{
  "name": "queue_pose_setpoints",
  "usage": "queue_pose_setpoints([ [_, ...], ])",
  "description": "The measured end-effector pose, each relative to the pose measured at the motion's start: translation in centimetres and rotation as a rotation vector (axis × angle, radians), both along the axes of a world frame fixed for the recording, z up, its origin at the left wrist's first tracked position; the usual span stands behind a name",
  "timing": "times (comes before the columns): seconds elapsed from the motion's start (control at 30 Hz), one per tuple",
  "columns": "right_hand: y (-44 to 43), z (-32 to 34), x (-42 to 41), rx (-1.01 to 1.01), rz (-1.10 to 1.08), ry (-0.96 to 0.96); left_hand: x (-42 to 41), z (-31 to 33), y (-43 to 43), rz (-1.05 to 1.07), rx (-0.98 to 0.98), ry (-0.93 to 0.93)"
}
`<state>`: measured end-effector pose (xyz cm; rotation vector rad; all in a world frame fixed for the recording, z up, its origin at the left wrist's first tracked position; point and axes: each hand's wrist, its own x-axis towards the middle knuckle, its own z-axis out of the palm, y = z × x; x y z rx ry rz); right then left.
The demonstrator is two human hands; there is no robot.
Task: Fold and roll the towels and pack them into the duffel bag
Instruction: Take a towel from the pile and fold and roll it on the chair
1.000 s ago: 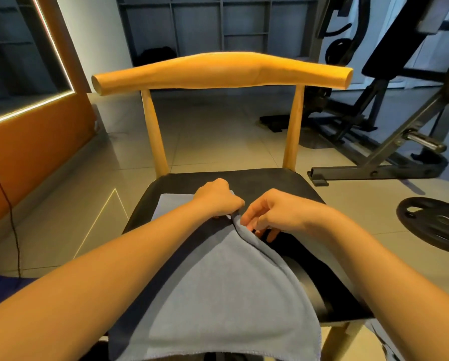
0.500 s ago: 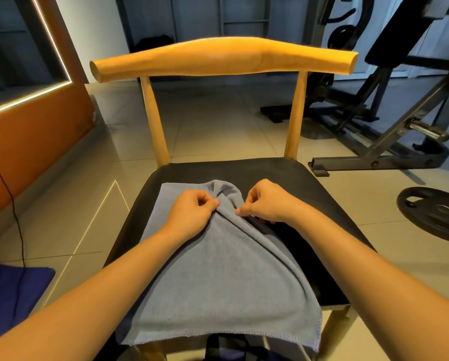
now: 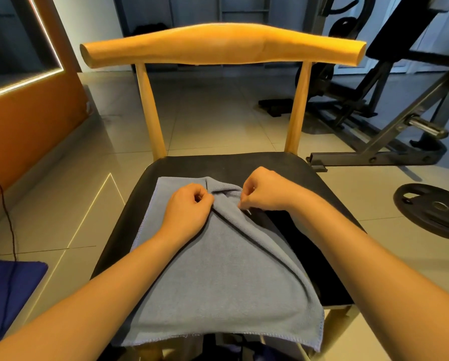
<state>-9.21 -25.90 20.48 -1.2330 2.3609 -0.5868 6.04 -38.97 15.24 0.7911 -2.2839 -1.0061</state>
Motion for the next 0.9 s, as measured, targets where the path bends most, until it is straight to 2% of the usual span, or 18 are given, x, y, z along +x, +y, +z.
queue_pose_setpoints([
  [0.17,-0.9,-1.9,0.5,0.038,-0.026,0.068,0.1,0.2,0.3,0.007,0.007,0.007],
  [0.3,-0.4,-1.0,-0.1,-0.030,-0.005,-0.080,0.1,0.1,0.3,0.000,0.019,0.024],
  [0.5,2.1,0.8,-2.9,-0.074,-0.122,-0.282,0.2,0.2,0.2,-0.061,0.059,0.066],
  [0.63,3.3,0.6,-4.3,-0.024,-0.228,-0.132,0.0,0.0,0.1,-0.065,0.045,0.034],
  [0.77,2.3,1.3,-3.1,-0.119,-0.019,-0.047,-0.1,-0.2,0.0,-0.057,0.012,0.029],
  [0.9,0.9,0.1,-1.6,0.033,0.139,0.307,-0.1,-0.2,0.0,-0.054,-0.007,0.020],
])
